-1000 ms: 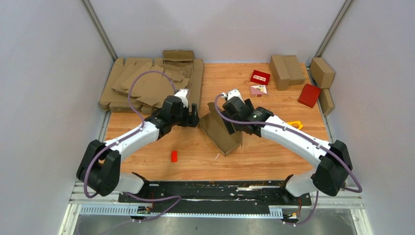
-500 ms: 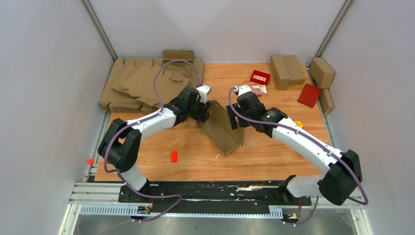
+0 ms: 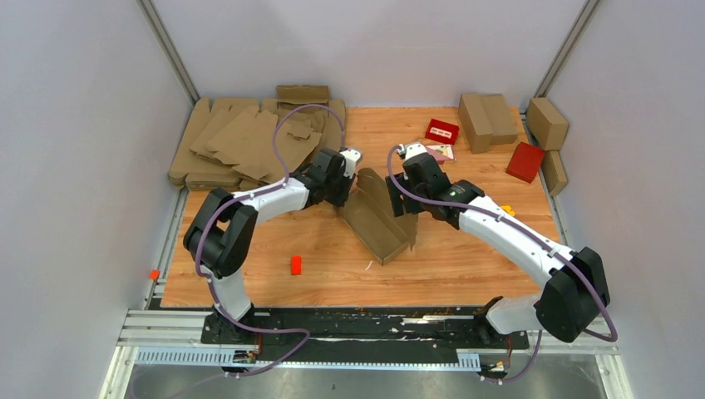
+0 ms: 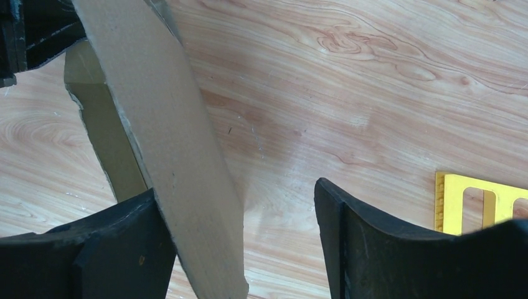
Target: Fold the paper box
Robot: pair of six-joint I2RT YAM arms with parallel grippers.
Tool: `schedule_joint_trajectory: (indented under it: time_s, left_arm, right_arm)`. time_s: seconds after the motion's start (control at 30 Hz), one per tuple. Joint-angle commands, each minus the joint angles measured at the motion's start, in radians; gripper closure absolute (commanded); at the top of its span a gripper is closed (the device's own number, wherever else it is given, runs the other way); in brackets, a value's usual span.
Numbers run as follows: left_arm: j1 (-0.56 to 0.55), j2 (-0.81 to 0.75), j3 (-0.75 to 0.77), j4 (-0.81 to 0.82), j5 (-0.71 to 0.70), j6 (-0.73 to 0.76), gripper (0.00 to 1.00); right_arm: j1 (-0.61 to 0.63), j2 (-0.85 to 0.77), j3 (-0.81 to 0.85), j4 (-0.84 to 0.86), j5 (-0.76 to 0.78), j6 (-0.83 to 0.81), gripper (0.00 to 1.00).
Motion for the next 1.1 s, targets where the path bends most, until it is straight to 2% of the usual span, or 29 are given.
schedule_joint_trajectory:
  time_s: [0.0,0.17,0.37,0.57,0.73,0.83,0.97,1.07]
  left_arm:
    - [0.002,-0.005,0.039,-0.013,-0.004,0.013,0.79]
    - [0.001,-0.092,-0.02,-0.011,0.0,-0.031,0.9]
    - [0.002,-0.216,-0.101,-0.055,-0.025,-0.124,0.92]
    - [0.001,-0.33,-0.278,0.053,0.067,-0.242,0.97]
    - [0.0,-0.404,-0.427,0.188,0.108,-0.332,1.0]
    - [0.0,-0.454,-0.528,0.288,0.133,-0.408,0.99]
    - [0.001,-0.542,-0.666,0.415,0.156,-0.518,0.91]
    - [-0.001,-0.617,-0.741,0.447,0.125,-0.557,0.85]
  right_arm:
    - [-0.012,0.009,-0.002,0.051,0.023,0.005,0.27]
    - [-0.014,-0.008,-0.007,0.048,0.029,0.001,0.26]
    - [-0.014,-0.028,0.024,-0.005,0.066,-0.01,0.19]
    - [-0.015,-0.06,0.042,-0.034,0.071,-0.014,0.17]
    - [-0.015,-0.034,0.1,-0.098,0.149,-0.025,0.16]
    - [-0.013,-0.016,0.111,-0.124,0.135,-0.027,0.15]
    - [-0.01,0.011,0.093,-0.121,0.064,-0.027,0.15]
    - [-0.002,0.014,0.054,-0.103,0.05,-0.026,0.15]
